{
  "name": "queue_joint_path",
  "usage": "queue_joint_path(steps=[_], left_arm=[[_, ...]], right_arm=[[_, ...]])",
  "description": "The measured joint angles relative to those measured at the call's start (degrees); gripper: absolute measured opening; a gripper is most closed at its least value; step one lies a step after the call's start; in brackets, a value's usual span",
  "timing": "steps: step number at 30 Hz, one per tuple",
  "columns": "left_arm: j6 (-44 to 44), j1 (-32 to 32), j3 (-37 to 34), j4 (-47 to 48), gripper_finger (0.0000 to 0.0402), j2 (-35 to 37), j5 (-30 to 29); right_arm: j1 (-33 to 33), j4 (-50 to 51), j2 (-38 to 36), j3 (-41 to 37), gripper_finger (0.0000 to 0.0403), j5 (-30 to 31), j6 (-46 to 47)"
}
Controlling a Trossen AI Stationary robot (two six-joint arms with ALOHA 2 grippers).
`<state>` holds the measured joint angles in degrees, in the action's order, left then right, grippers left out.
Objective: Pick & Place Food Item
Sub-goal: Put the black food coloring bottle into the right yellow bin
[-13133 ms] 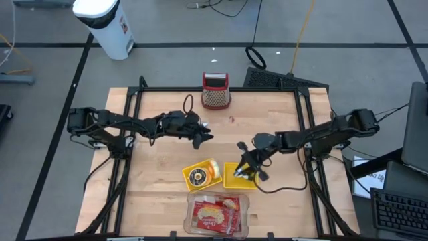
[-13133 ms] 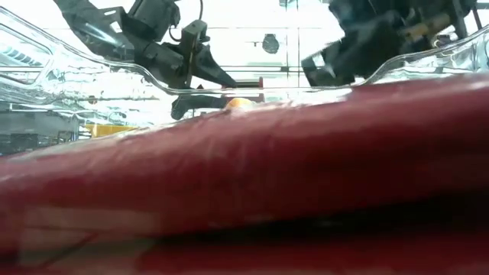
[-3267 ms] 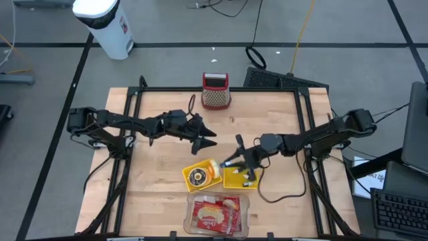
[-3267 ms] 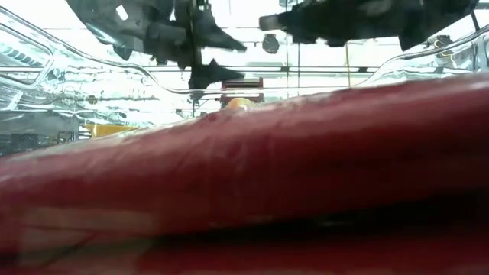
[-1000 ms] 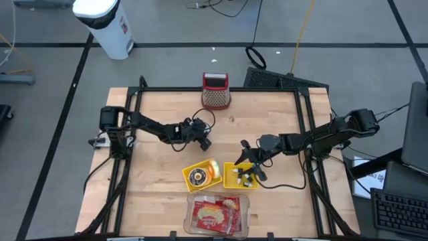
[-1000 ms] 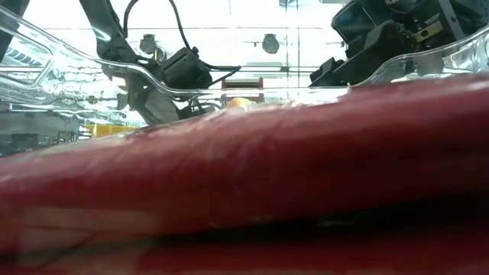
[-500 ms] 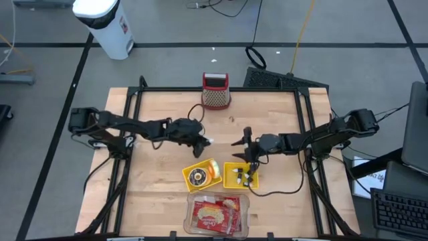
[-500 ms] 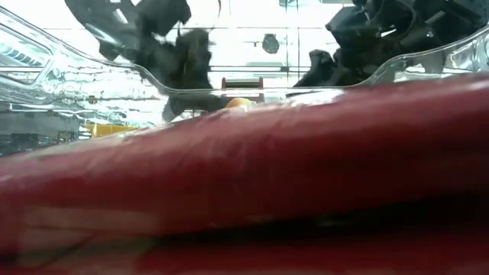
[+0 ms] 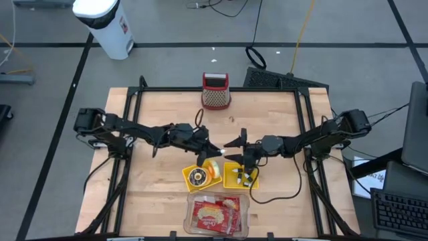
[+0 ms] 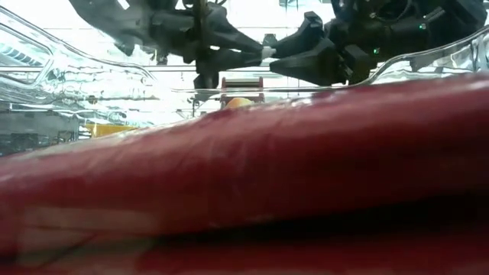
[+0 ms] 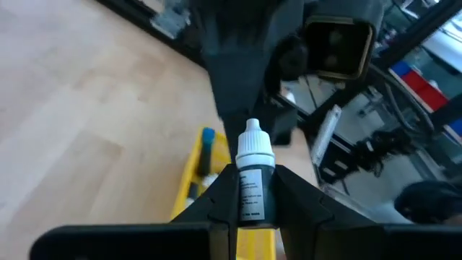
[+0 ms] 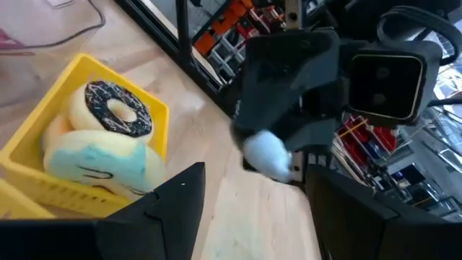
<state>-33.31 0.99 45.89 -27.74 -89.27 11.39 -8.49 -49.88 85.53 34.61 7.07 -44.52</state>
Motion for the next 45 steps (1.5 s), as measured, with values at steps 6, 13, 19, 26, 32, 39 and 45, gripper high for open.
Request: queue_joint_path(steps=[6, 13, 19, 26, 32, 39, 45], left_arm=[[-0.03, 0.0, 4.61, 0.1, 0.006, -4.68, 4.17], [1.05, -0.42, 5.77, 1.1, 0.0065, -5.34, 5.34], [1.04, -0.59, 5.77, 0.79, 0.006, -5.25, 6.76], [0.8, -0.5, 5.77, 0.67, 0.0069, -5.27, 7.15], [1.46, -2.14, 5.77, 0.78, 0.0092, -4.93, 8.82], [0.34, -8.79, 5.77, 6.08, 0.0144, -0.4, 12.97], [6.58, -11.26, 5.77, 10.56, 0.0157, 4.61, 10.23]], right_arm=[[-0.49, -0.21, 0.77, 1.65, 0.0221, -1.27, -0.34], [-2.23, -0.36, 0.77, 1.6, 0.0192, -1.27, -1.74], [-2.58, -0.03, 0.77, 1.6, 0.0143, -1.26, -1.68], [-2.56, 0.61, 0.75, 1.6, 0.0071, -1.33, -1.2], [-2.82, 0.54, 0.73, 1.6, 0.0064, -0.84, -0.91], [-3.0, 2.58, 0.72, 1.51, 0.0064, -1.57, 3.47], [-3.67, 7.75, -1.71, 1.51, 0.0063, -6.24, 14.94]])
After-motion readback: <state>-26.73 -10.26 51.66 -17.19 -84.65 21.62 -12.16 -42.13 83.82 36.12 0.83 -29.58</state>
